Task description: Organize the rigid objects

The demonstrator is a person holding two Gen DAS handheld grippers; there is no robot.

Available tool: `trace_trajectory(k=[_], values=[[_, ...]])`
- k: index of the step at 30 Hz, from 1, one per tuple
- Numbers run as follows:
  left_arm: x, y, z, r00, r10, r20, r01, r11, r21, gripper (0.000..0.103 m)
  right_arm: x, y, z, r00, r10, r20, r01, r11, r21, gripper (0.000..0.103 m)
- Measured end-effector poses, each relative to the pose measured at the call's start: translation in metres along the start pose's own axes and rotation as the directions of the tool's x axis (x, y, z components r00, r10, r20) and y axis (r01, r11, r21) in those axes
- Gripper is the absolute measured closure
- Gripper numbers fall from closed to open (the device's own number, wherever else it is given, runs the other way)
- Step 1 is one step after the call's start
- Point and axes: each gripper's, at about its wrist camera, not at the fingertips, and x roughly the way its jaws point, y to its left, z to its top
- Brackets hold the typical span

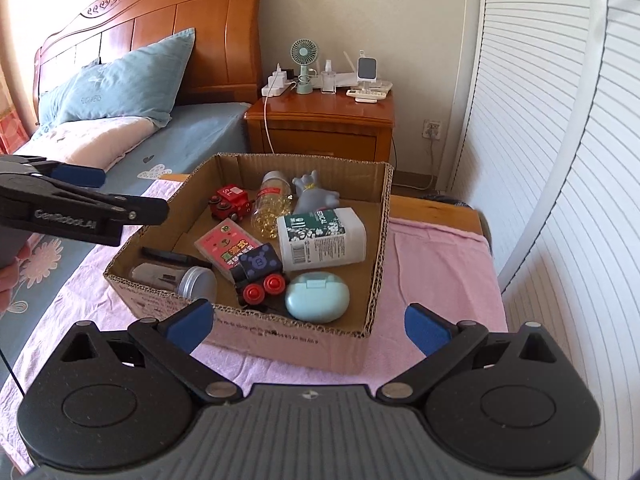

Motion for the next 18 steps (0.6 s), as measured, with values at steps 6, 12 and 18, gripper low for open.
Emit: trace_trajectory(k=[6,12,18], values=[[-0.04,-0.018,-0.021,0.999,0.03,0.025,-0.029,0.999,-0.026,0.001,-0.017,0.003,-0.013,0.998,-0.053,-0.025,0.053,0.998,0.037,0.0],[-0.064,-0.041,-0.048,0.991,0.127,-0.043,-0.13,0.989,-0.071,0.001,-0.039,0.01,-0.032,0.994,-0.102,-0.033,0.105,0.99,0.099,0.0],[-0.082,-0.052,-0.063,0.991,0.122,-0.057,-0.128,0.984,-0.122,0.001,-0.058,0.011,-0.048,0.993,-0.115,-0.028,0.118,0.98,0.16,0.0]])
